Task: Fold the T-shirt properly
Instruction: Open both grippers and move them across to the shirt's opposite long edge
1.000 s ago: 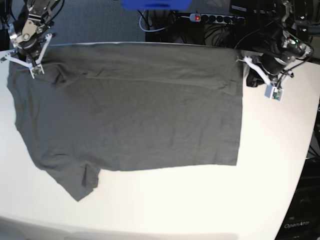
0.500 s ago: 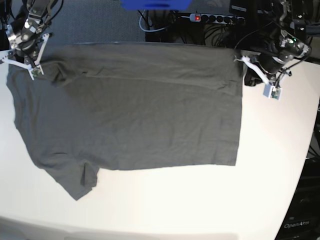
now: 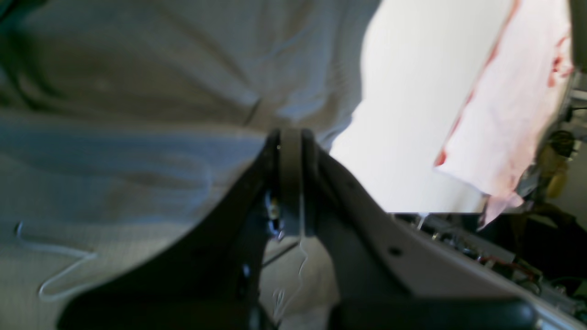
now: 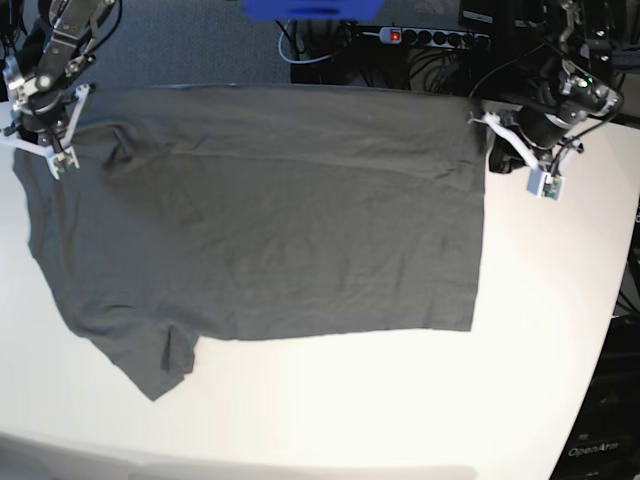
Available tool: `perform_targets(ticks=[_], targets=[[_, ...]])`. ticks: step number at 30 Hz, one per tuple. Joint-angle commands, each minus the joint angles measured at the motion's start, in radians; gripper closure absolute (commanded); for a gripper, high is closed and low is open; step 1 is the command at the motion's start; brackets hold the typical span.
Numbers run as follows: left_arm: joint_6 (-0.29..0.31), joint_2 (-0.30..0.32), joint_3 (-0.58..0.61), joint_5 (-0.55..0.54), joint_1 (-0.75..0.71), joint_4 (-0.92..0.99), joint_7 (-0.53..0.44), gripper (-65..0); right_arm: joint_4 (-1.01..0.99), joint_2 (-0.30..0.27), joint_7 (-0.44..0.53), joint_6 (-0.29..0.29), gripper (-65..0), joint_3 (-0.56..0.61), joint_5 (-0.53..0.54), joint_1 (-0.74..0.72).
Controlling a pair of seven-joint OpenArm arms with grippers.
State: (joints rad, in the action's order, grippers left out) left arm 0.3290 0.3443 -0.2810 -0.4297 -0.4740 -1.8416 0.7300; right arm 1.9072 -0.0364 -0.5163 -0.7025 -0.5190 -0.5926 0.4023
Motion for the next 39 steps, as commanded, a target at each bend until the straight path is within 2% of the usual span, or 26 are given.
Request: perform_targets(ticks=[1,8,12,18,25,29,32,39], targets=[[0.003,0.012,-0.010,-0.011,0.001,-0.031,-0.016,-3.3,0.021,-0.010,0.032,0.011,-0.1,-0.005,0.001,0.001],[0.003,0.012,-0.013,-0.011,0.008,-0.097,-0.016,-3.3,0.018,-0.007,0.192,0.011,-0.1,0.000,0.006,-0.019],[0.003,0.012,-0.013,-0.011,0.041,-0.115,-0.007,-3.5,0.018,0.003,0.239,0.010,-0.1,-0.005,0.004,-0.081],[0.003,0.011,-0.037,-0.011,0.079,-0.111,-0.007,-3.6,0.016,0.002,0.242,0.008,-0.1,0.015,0.004,-0.188],[0.003,0.014,-0.106,-0.011,0.200,-0.059,-0.005,-3.6,-0.013,-0.006,0.233,0.007,-0.1,0.129,0.003,-0.314],[0.003,0.020,-0.105,-0.004,0.280,0.001,-0.005,-3.6,-0.117,-0.023,0.233,0.007,-0.1,0.182,-0.005,-0.409],[0.003,0.022,-0.105,-0.002,0.355,0.061,-0.005,-3.6,-0.208,-0.036,0.232,0.007,-0.1,0.230,-0.056,-0.475],[0.003,0.057,-0.056,-0.001,0.487,0.188,-0.013,-3.7,-0.371,-0.056,0.235,0.007,-0.1,0.239,-0.071,-0.606]])
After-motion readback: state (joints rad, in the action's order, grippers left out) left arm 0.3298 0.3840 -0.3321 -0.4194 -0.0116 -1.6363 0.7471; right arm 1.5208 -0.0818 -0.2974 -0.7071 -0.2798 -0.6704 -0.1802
